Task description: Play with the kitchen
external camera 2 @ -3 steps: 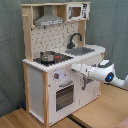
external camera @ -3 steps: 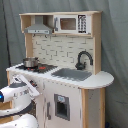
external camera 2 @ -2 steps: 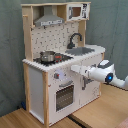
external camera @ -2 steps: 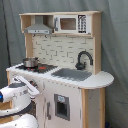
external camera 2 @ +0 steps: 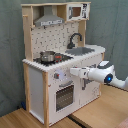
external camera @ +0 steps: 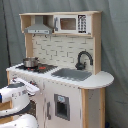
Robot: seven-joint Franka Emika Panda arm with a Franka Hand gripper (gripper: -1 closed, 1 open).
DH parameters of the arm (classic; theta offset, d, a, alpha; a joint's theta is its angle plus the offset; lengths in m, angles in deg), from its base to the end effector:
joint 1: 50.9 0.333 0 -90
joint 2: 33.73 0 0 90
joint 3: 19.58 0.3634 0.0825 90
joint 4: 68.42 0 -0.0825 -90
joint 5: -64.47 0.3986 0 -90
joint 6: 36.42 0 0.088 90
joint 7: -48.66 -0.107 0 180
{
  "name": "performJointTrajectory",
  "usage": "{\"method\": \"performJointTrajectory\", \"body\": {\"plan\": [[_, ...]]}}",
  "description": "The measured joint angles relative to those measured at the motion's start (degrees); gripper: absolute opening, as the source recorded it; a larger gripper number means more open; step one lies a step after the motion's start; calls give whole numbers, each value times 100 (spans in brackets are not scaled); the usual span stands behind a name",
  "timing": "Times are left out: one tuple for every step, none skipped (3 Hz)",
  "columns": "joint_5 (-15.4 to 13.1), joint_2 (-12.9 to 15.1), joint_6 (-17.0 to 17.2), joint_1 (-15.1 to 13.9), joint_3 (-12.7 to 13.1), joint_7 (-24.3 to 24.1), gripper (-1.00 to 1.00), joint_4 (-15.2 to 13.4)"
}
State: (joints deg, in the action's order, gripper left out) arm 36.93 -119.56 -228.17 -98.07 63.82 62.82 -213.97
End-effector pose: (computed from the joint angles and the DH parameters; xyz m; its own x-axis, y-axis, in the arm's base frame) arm 0.3285 0.3906 0.3460 -0.0077 0.8339 -0.5519 0.0717 0.5509 0.8315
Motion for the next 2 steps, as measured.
{"method": "performJointTrajectory", "body": {"plan": [[0, -4, 128, 26, 18, 650, -100, 28], [0, -10, 262, 47, 39, 1311, -100, 60]]}}
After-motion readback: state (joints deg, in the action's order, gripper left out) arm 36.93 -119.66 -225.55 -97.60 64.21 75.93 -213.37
